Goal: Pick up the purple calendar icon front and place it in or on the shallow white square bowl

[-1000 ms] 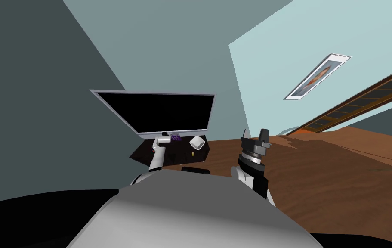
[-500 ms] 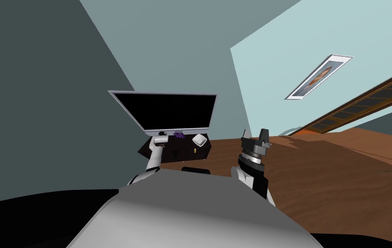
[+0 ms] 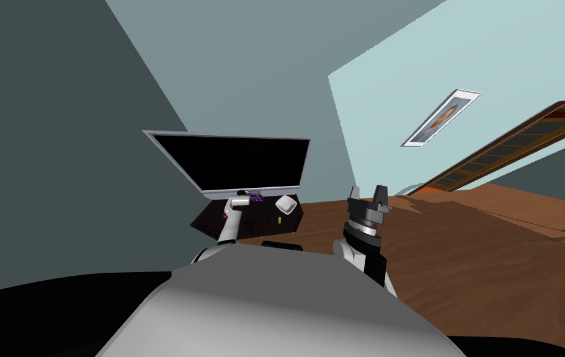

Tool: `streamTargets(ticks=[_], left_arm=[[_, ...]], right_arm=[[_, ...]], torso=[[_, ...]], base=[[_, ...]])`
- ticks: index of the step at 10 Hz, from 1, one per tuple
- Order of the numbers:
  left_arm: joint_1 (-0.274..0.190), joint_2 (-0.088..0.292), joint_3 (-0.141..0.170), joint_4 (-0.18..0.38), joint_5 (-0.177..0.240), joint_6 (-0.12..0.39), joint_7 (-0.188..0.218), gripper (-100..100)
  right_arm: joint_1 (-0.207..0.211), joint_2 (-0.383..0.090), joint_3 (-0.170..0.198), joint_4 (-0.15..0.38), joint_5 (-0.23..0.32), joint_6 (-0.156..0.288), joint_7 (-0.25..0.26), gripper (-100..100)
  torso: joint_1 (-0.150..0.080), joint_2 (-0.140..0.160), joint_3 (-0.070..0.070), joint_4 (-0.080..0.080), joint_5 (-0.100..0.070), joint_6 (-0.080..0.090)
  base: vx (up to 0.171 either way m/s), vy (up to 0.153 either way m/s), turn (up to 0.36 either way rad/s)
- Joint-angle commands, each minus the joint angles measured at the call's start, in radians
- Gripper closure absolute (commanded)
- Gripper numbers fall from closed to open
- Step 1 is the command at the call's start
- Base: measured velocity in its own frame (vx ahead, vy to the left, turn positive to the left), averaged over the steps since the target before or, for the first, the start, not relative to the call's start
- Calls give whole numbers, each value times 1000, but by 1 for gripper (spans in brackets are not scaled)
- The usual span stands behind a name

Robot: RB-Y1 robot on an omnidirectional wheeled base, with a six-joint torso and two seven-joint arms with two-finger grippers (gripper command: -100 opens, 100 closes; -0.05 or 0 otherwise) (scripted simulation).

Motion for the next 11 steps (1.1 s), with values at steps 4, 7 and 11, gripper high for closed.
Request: streamTargets(ticks=[4, 7, 11], left_arm=[[-7, -84, -46, 22, 48, 9, 35, -100], [-9, -72, -46, 56, 46, -22, 40, -100], [-4, -73, -48, 68, 46, -38, 44, 100]], right_arm=[[0, 0, 0, 0, 0, 0, 0, 0], [0, 0, 0, 0, 0, 0, 0, 0], [0, 0, 0, 0, 0, 0, 0, 0]], torso=[[1, 3, 2, 1, 0, 0], [3, 6, 4, 1, 0, -1], [5, 4, 2, 1, 1, -1]], base=[[60, -30, -39], [16, 4, 6], [39, 18, 7]])
